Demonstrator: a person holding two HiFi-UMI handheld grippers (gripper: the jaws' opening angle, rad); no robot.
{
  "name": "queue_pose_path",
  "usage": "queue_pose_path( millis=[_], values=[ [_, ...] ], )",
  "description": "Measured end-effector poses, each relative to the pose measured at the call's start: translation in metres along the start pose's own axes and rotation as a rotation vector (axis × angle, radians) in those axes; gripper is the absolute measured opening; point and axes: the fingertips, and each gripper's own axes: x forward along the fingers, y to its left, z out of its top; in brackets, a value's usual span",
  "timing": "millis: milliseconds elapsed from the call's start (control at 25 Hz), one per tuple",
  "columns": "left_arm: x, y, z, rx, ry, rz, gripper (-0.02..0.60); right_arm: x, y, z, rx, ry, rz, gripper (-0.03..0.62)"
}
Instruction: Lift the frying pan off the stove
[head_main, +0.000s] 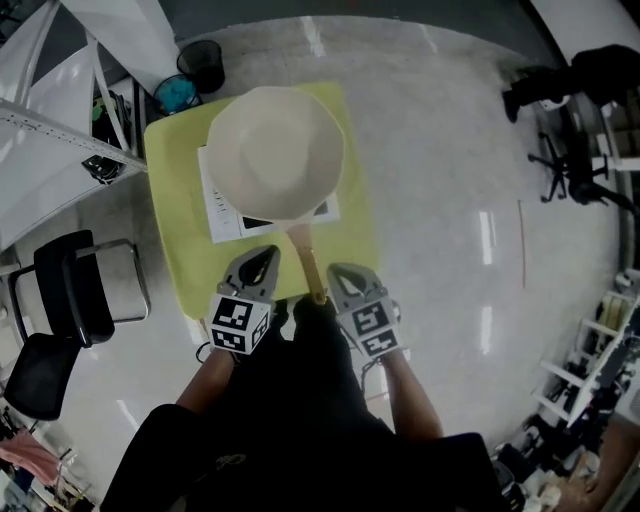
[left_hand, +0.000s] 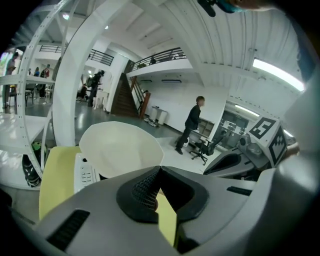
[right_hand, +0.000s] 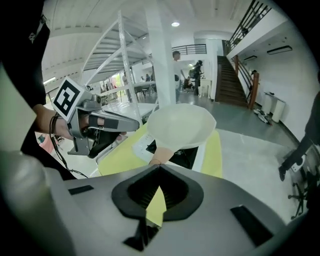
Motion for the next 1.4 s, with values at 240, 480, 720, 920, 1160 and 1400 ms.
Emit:
queue_pose_path(
  millis=[240, 480, 720, 920, 1160, 1400],
  values=[
    [-0.001, -0.001, -0.012, -0.11, -0.008, 0.129, 0.043, 0.017, -0.017, -0.001, -0.033, 0.039, 0.146, 0.014],
    [-0.014, 0.002, -0.038, -0.22, -0.018, 0.272, 0.043, 0.035, -0.017, 0.0, -0.04, 0.047, 0.274, 0.015],
    [-0.029, 0.004, -0.064, -0.287, -0.02, 0.368, 0.043, 0.057, -0.013, -0.008, 0.085, 0.065, 0.407, 0.024],
    [-0.031, -0.002, -0.08, -0.324, 0.01, 0.353, 0.043, 0.061, -0.018, -0.009, 0.28, 0.083, 0.53, 0.193],
    [-0.031, -0.003, -0.085, -0.33, 0.02, 0.354, 0.043, 0.086, -0.014, -0.007, 0.442, 0.1, 0.624, 0.242],
    [-0.033, -0.003, -0.093, -0.363, 0.031, 0.35, 0.044, 0.118, 0.003, -0.003, 0.574, 0.131, 0.749, 0.267]
  ],
)
